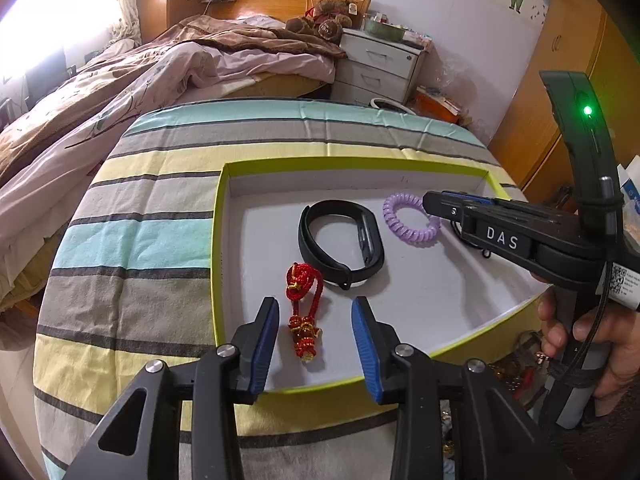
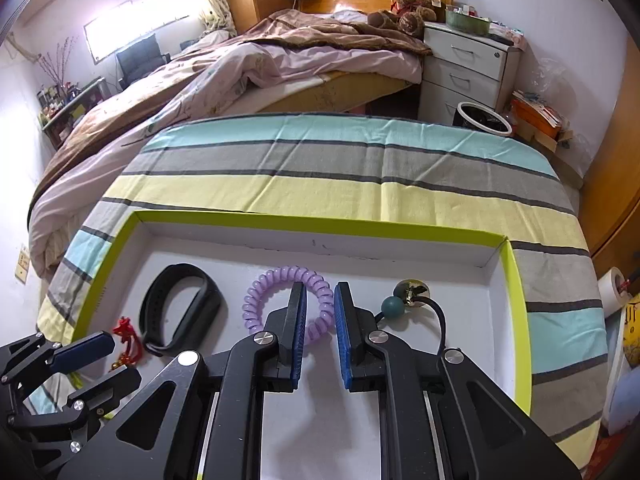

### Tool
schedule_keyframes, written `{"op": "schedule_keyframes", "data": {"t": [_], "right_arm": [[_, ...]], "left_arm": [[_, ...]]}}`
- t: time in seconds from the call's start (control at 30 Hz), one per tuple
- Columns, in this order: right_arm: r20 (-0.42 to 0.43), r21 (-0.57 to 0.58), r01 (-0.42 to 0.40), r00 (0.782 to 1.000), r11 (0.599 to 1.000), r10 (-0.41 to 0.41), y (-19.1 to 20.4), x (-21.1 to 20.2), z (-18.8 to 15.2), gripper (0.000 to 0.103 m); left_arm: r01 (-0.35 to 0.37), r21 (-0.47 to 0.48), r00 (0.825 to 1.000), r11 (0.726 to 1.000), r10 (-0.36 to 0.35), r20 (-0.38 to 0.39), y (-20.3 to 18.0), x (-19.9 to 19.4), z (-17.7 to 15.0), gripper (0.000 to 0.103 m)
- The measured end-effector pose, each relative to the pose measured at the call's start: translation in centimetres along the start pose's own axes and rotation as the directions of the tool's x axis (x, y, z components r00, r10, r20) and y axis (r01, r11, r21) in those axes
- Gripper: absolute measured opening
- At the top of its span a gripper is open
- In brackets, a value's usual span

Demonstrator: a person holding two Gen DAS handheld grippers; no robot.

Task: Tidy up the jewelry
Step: 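Open the left gripper to release the red tassel while the right gripper releases the purple hair tie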

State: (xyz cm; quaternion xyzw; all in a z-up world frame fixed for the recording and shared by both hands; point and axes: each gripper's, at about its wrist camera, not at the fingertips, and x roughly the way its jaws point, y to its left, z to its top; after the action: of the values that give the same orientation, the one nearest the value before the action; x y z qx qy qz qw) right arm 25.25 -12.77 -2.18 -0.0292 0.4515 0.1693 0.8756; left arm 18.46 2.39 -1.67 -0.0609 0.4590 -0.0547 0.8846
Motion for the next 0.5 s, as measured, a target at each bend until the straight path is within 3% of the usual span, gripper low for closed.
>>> {"op": "schedule_keyframes", "data": {"t": [0.2,0.27,0.33,0.5], "right_arm": [[0.042,0.004,-0.014,0.999,1.0,0.014,-0.1,-2.4,-0.5,0.019],[0.061,-0.001,-0.017,0.998,1.0,0.017,-0.1,-3.4,-0.8,0.03],[0.084,-0.003,-0.023,0.996,1.0,0.023,-0.3,-4.7,-1.2,0.035],[0.12,0.001,-0.033,0.992,0.999,0.033,-0.8,-7.4,-2.9,0.035]], "left_arm": [[0.018,-0.003,0.999,1.0,-0.018,0.04,-0.3,-2.1,-0.5,0.038],[0.024,0.005,0.998,1.0,-0.024,0.057,-0.6,-3.0,-0.7,0.038],[0.031,0.01,0.997,0.999,-0.032,0.072,-0.7,-3.9,-0.9,0.038],[0.048,0.012,0.994,0.999,-0.049,0.096,-1.1,-5.6,-2.0,0.038]]}}
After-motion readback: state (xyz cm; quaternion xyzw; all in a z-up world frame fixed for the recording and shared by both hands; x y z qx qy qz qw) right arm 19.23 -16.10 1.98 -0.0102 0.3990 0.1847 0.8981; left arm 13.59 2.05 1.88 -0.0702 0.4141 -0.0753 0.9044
